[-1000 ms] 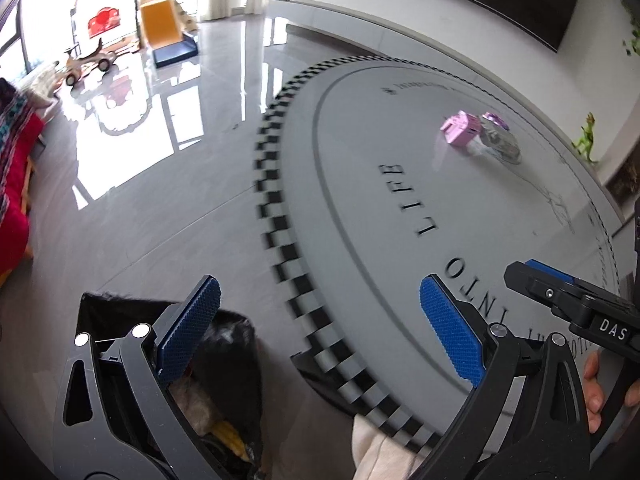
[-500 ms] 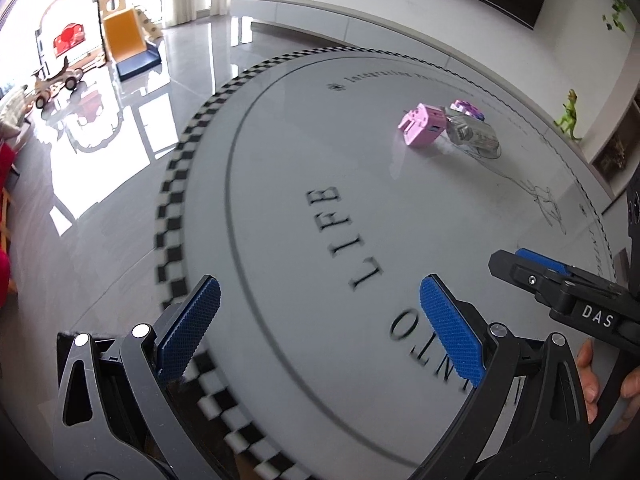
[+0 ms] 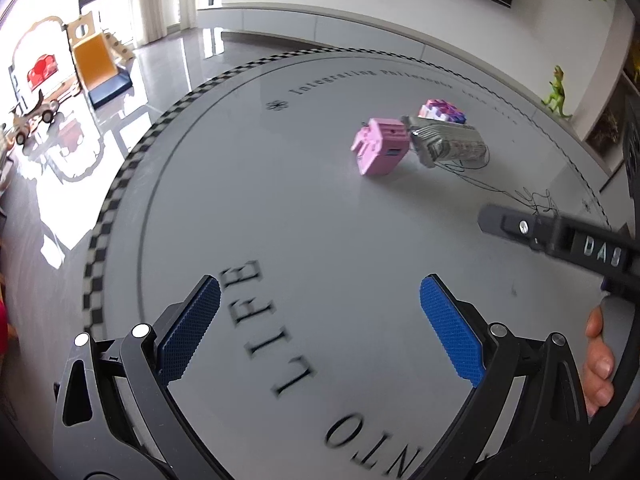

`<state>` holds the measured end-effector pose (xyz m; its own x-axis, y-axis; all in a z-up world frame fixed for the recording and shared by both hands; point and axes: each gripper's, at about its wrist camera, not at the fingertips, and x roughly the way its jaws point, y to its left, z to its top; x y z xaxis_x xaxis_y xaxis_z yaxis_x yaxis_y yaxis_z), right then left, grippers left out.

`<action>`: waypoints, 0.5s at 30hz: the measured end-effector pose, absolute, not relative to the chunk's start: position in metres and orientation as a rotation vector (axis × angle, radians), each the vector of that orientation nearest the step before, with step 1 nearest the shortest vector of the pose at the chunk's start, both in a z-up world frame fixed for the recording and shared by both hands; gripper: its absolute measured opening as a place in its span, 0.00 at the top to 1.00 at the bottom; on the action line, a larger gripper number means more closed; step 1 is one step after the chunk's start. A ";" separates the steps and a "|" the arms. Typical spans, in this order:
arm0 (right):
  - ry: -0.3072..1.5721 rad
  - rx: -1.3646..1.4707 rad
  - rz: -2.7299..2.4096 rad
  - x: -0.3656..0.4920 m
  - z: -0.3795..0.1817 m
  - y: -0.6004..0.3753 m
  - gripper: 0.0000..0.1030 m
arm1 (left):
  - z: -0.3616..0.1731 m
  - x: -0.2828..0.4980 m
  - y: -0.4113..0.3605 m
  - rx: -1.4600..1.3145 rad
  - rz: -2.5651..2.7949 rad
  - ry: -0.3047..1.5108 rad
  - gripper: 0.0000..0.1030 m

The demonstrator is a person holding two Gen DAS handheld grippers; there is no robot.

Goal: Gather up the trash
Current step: 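Grasp the silver snack wrapper with the right tool while the left tool grasps the pink box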

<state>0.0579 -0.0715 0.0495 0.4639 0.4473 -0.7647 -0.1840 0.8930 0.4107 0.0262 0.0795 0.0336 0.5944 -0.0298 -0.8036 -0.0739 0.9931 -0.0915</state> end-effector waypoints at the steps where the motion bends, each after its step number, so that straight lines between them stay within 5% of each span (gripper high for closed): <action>1: 1.020 0.298 0.387 0.062 0.051 -0.071 0.35 | 0.032 0.030 0.077 -0.115 0.019 0.938 0.06; 15: 1.114 0.456 0.317 0.123 0.063 -0.076 0.28 | 0.025 0.055 0.067 -0.092 0.011 0.956 0.06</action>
